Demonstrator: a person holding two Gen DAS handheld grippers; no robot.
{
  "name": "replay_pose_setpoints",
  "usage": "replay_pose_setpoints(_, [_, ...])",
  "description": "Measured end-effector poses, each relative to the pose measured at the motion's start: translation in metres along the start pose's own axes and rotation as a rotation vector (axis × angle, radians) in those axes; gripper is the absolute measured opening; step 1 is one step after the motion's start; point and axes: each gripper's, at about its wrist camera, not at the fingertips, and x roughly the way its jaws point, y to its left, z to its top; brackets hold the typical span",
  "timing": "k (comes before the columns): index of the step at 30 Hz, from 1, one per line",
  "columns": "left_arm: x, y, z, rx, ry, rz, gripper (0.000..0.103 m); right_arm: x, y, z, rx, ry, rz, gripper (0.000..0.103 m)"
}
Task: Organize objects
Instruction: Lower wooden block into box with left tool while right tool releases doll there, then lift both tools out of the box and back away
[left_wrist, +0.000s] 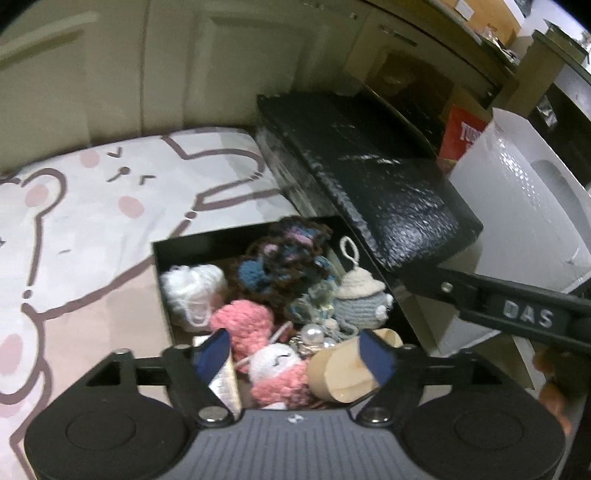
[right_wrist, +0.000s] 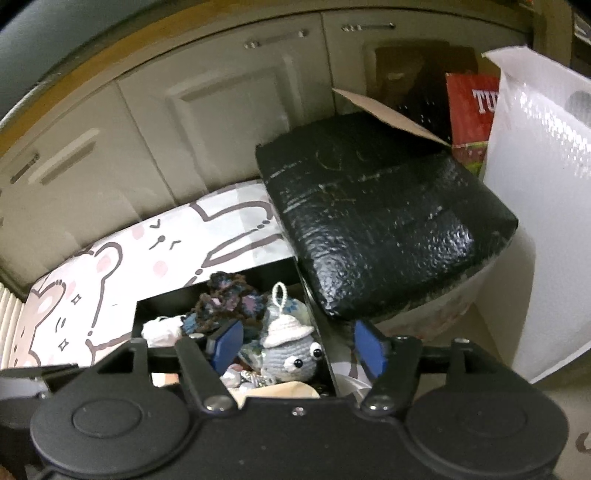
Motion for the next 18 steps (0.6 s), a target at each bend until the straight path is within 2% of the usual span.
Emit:
replay_pose_setpoints(7, [-0.023, 0.015, 0.000, -0.027, -0.038, 0.058, 0.098, -0.019, 0.011, -0.001, -0.037, -0.025, -0.009, 0.074])
replay_pose_setpoints(13, [-0.041, 0.028, -0.001, -0.041, -0.059, 0.090, 0.103, -0.032, 0.022, -0.004, -0.072, -0.033, -0.022, 0.081])
replay_pose_setpoints(18, [-0.053, 0.035, -0.003, -0.037, -0.066, 0.118, 0.103, -0.040, 0.033, -0.005, -0.101, -0.035, -0.037, 0.093])
